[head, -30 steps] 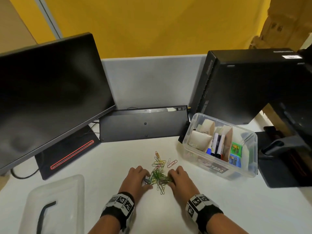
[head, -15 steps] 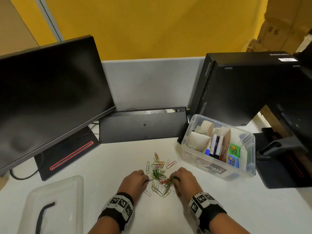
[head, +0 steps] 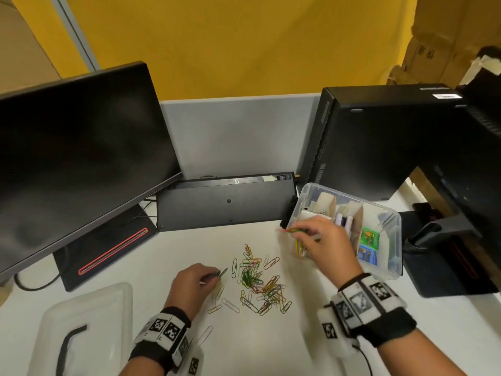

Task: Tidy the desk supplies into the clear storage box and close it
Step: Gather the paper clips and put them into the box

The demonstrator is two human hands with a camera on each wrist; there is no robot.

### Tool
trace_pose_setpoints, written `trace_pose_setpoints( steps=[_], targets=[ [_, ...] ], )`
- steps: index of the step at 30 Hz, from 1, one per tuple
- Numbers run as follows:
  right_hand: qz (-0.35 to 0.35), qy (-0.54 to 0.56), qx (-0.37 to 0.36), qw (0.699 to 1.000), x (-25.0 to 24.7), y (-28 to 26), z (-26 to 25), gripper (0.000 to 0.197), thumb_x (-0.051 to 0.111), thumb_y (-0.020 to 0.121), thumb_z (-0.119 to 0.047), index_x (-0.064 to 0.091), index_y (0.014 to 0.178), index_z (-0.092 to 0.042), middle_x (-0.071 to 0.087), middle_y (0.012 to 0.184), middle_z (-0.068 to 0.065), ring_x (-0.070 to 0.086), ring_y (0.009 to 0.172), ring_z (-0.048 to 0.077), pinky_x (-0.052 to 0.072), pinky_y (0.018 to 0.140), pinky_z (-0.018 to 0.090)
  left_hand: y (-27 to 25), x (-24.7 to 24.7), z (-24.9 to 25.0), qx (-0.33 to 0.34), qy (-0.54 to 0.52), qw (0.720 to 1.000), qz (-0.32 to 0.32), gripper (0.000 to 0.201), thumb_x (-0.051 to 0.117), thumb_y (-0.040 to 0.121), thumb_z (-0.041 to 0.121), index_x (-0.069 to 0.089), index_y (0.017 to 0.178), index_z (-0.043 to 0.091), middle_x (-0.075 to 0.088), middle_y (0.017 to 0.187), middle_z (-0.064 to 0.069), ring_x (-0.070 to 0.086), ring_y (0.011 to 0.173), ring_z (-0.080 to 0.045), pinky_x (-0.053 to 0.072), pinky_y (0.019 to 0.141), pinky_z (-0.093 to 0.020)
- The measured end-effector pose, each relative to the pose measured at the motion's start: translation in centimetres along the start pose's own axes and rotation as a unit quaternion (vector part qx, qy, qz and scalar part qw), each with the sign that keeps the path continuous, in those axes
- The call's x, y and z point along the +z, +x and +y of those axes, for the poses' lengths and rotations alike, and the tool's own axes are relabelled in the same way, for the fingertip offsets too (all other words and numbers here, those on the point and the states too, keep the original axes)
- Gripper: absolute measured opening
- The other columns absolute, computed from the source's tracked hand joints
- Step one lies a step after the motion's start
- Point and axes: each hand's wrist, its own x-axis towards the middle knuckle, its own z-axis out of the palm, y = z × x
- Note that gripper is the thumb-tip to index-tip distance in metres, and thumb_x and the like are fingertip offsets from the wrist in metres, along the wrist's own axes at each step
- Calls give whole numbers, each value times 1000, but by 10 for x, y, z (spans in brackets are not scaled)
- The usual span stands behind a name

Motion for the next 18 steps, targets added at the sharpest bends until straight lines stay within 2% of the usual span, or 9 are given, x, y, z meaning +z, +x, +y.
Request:
trace_pose_setpoints(
  steps=[2,4,6,9,11,14,18],
  targets=[
    [36,-37,5,999,-17,15,2,14,68,85,-14,74,94,-22,64,87,-5,59,79,8,46,76,15,0,-4,3,-3,-13,1000,4,16,73,80,20,73,97,21,68,85,12,62,79,0,51,79,-19],
    [29,-124,30,991,-27,32,9,14,66,87,-14,74,98,-19,64,95,0,61,86,16,49,81,27,0,-7,5,-2,-19,1000,7,16,72,81,19,73,97,20,68,84,12,62,79,-1,51,78,-19],
    [-36,-228,67,971,-28,49,17,16,61,89,-12,73,100,-18,64,99,3,60,93,20,47,83,30,-1,-8,8,3,-24,1000,9,16,72,80,17,73,95,21,68,83,13,62,78,0,50,76,-15],
    [-148,-317,122,929,-12,71,22,18,56,89,-6,70,100,-10,65,102,10,64,93,25,52,85,34,-2,-9,11,8,-33,999,12,15,73,80,16,74,93,21,67,82,15,62,77,1,49,74,-10],
    [-189,-337,149,910,2,83,21,21,54,92,-11,65,109,-5,64,110,14,64,99,28,51,87,34,-2,-9,12,8,-32,999,13,14,74,79,15,74,92,21,66,80,16,62,75,2,46,71,-5],
    [-221,-369,160,888,16,91,25,27,51,96,-17,59,118,-4,62,120,13,60,110,28,48,92,33,-2,-10,13,7,-36,999,17,14,74,78,14,75,91,20,66,78,16,62,74,2,47,69,-5],
    [-276,-339,170,883,23,86,38,32,51,95,-22,61,121,-7,61,124,11,58,113,28,45,99,37,-3,-11,13,12,-45,999,18,14,74,78,14,75,90,23,66,78,17,61,80,5,48,70,-6]
  ],
)
